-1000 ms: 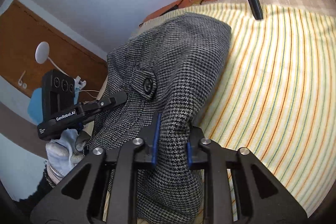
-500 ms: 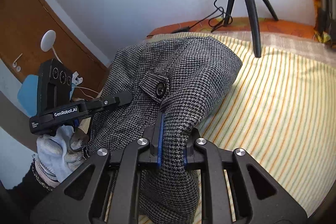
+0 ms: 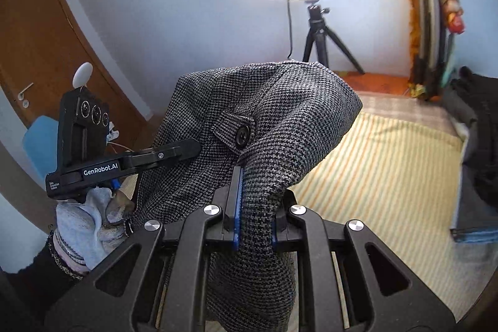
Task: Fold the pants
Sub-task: 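Lift the folded shorts with both grippers and carry them to the jeans stack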
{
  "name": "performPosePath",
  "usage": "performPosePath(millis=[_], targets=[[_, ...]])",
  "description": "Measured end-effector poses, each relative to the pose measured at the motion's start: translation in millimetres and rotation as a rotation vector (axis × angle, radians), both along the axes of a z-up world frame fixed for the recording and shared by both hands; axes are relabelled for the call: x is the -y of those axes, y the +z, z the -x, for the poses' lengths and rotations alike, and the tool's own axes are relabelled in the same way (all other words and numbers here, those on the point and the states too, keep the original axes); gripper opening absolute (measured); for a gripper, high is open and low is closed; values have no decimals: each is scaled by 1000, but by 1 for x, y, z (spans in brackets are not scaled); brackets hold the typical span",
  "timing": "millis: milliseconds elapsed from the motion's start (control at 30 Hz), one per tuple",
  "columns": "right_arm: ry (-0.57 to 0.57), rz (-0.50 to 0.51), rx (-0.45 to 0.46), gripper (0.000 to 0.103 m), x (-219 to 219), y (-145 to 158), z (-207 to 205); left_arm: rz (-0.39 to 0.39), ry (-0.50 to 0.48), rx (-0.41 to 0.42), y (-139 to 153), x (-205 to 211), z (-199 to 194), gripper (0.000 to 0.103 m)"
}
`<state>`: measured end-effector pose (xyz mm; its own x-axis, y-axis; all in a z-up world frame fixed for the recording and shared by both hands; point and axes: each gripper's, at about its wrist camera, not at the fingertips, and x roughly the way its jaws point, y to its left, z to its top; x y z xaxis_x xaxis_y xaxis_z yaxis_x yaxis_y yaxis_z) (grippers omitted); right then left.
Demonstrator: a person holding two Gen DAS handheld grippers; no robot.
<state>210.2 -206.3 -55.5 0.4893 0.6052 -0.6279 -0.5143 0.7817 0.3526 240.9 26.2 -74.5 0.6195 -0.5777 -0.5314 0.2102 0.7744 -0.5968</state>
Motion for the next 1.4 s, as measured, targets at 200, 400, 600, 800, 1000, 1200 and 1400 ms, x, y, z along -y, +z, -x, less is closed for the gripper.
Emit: performPosePath(millis=[200, 400, 600, 800, 1000, 1200, 1400], targets=[[-66, 22, 59, 14, 63, 34, 8, -13, -86, 73, 19, 53, -7, 25], [-147, 56, 126, 14, 129, 66, 14, -28, -182, 125, 43, 121, -28, 25], [-223, 121, 177, 14, 196, 94, 1, -10, -262, 168, 65, 193, -53, 25], [-263, 206, 197, 14, 244, 114, -17, 12, -310, 177, 70, 253, -82, 25], [-300, 236, 210, 14, 282, 119, -47, 14, -332, 180, 70, 288, -108, 25], [-285, 293, 192, 14, 303, 100, -86, -16, -317, 164, 57, 314, -132, 25], [-275, 338, 163, 14, 311, 68, -120, -42, -299, 118, 29, 332, -157, 25]])
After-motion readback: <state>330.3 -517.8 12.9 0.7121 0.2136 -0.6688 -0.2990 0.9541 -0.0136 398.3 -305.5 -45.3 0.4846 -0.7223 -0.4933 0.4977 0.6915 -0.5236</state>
